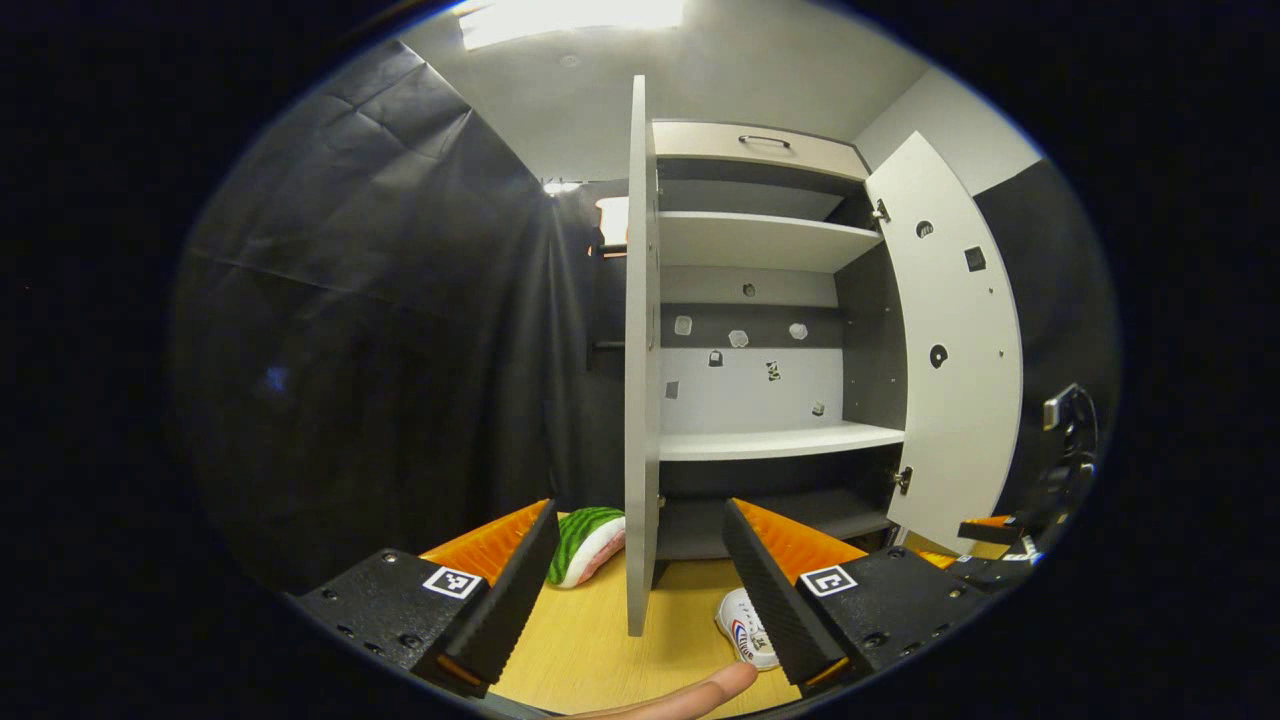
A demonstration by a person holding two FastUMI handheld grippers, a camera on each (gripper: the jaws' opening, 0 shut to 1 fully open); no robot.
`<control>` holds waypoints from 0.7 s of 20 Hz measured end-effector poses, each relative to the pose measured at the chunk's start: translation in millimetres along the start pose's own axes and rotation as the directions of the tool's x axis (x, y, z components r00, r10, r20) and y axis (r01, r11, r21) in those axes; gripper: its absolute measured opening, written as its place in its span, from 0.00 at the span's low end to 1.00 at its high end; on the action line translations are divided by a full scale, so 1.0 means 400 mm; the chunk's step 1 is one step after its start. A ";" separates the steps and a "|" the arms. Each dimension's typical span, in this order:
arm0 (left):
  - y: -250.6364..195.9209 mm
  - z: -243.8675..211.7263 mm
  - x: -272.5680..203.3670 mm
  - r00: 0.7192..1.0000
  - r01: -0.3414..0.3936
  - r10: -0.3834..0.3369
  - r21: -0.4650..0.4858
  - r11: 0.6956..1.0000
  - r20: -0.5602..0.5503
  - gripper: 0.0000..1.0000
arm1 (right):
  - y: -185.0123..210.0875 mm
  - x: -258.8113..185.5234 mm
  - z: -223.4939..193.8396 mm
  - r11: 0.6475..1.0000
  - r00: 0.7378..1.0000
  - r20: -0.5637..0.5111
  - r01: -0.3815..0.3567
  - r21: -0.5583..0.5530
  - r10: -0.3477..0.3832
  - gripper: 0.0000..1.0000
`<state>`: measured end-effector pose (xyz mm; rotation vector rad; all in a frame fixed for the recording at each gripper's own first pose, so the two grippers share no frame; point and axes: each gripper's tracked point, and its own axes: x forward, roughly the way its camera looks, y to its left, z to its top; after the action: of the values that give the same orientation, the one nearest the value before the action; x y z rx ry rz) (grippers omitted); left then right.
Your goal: Grab one shoe with the right hand and put it into the shoe cabinet, grab the other shoe with the left hand and put it into the shoe cabinet; then close the right door with the right hand and the left door with the left hand.
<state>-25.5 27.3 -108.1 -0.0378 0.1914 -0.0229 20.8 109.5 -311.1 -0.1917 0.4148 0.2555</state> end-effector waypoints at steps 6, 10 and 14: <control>0.031 -0.044 -0.011 1.000 -0.013 0.013 -0.001 1.000 -0.015 1.00 | 0.058 0.116 -0.211 1.000 0.977 -0.213 -0.016 0.022 0.020 0.99; 0.041 -0.097 -0.005 0.999 -0.022 0.023 0.010 1.000 -0.032 1.00 | 0.107 0.150 -0.282 1.000 0.964 -0.266 -0.019 0.010 0.021 0.86; 0.039 -0.132 -0.006 0.997 -0.007 0.008 0.016 1.000 -0.072 1.00 | 0.184 0.165 -0.362 0.990 0.922 -0.372 -0.059 0.130 0.104 0.75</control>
<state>-37.5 41.3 -160.0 -0.0201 0.2633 -0.0182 4.2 159.1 -478.6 -0.1075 0.8221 0.2755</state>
